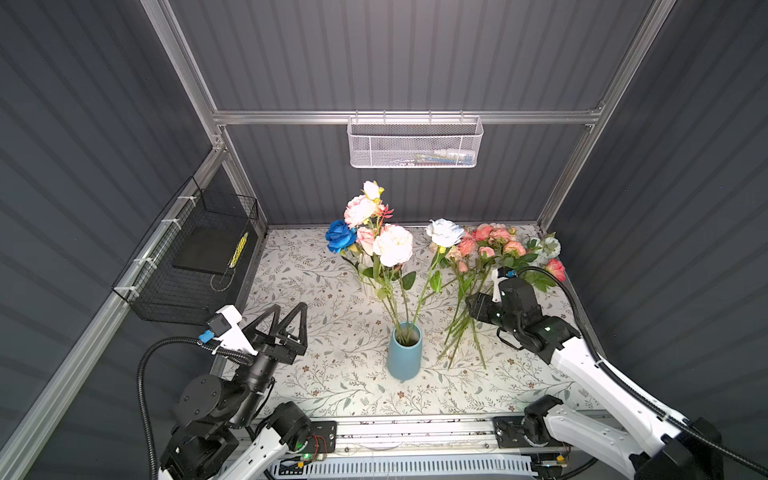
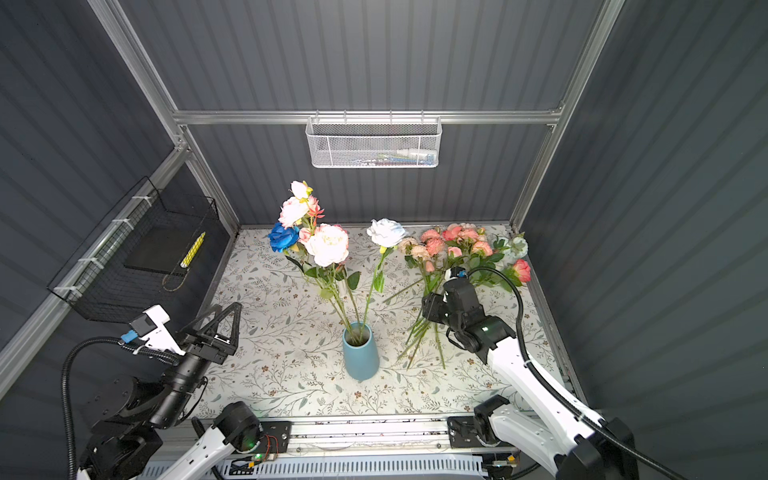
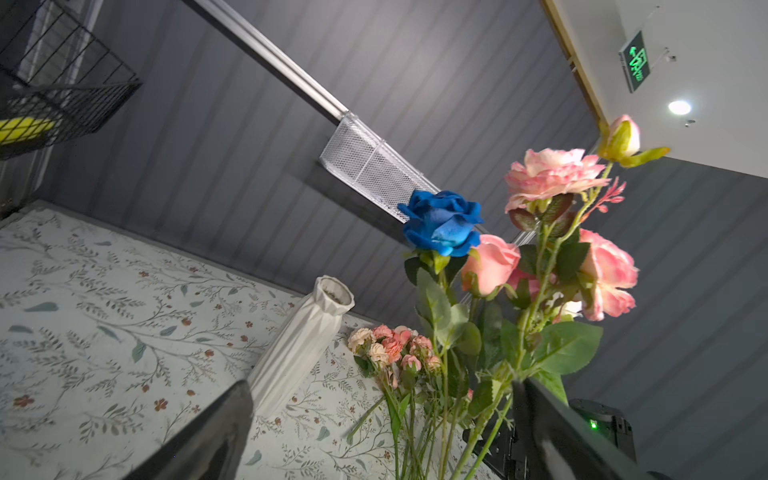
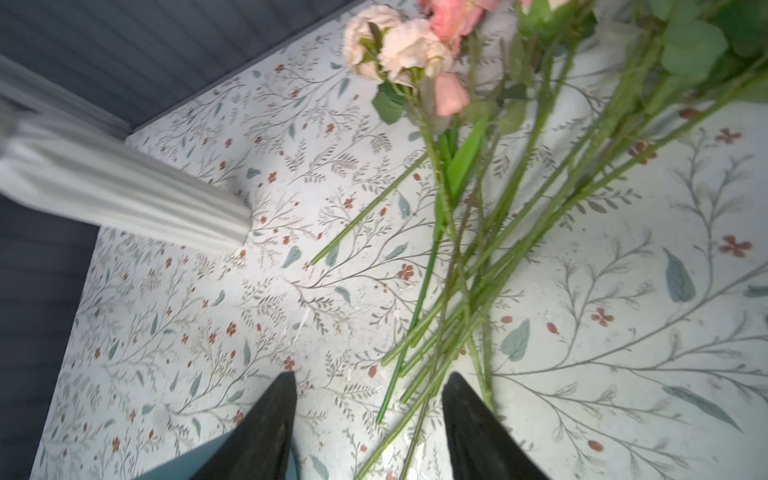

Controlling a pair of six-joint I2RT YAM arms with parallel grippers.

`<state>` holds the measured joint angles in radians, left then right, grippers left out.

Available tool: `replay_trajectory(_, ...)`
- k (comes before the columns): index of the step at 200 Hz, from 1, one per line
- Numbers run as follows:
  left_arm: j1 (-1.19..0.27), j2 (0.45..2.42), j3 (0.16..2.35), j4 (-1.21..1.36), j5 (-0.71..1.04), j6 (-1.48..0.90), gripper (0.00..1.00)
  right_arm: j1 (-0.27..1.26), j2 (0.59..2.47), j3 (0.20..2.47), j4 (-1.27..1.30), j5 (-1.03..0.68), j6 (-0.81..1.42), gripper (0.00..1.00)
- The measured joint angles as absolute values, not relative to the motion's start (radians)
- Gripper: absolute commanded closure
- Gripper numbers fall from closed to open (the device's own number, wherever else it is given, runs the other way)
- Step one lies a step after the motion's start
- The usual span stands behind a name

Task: Arrange the flowers into the vase
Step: 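Open the left gripper and withdraw while right gripper reaches the bunch, then grasp a peach rose spray stem with the right gripper and lift it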

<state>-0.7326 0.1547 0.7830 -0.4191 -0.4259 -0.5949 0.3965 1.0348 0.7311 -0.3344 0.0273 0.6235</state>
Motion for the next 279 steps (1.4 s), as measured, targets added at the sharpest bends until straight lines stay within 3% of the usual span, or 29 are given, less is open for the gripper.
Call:
replay_trajectory(53,-0.733,0.11,0.722,-0.562,-0.465,-0.696,0.0,0.191,1.343,0.771,-0.292,0.005,0.648,0.49)
replay_trajectory(113,-0.733,0.086,0.686,-0.638,-0.468,-0.755,0.0,0.104,1.592,0.909,-0.276,0.006,0.654,0.54)
replay_trajectory(145,-0.733,0.083,0.677,-0.644,-0.468,-0.764,0.0,0.101,1.619,0.922,-0.264,0.006,0.655,0.56)
replay_trajectory(198,-0.733,0.076,0.666,-0.658,-0.468,-0.764,0.0,0.099,1.681,0.993,-0.258,0.004,0.658,0.68)
replay_trajectory(241,-0.733,0.072,0.666,-0.676,-0.472,-0.764,0.0,0.099,1.711,1.005,-0.267,-0.015,0.657,0.94)
replay_trajectory(279,-0.733,0.067,0.666,-0.681,-0.477,-0.764,0.0,0.102,1.616,0.997,-0.281,-0.02,0.643,1.0)
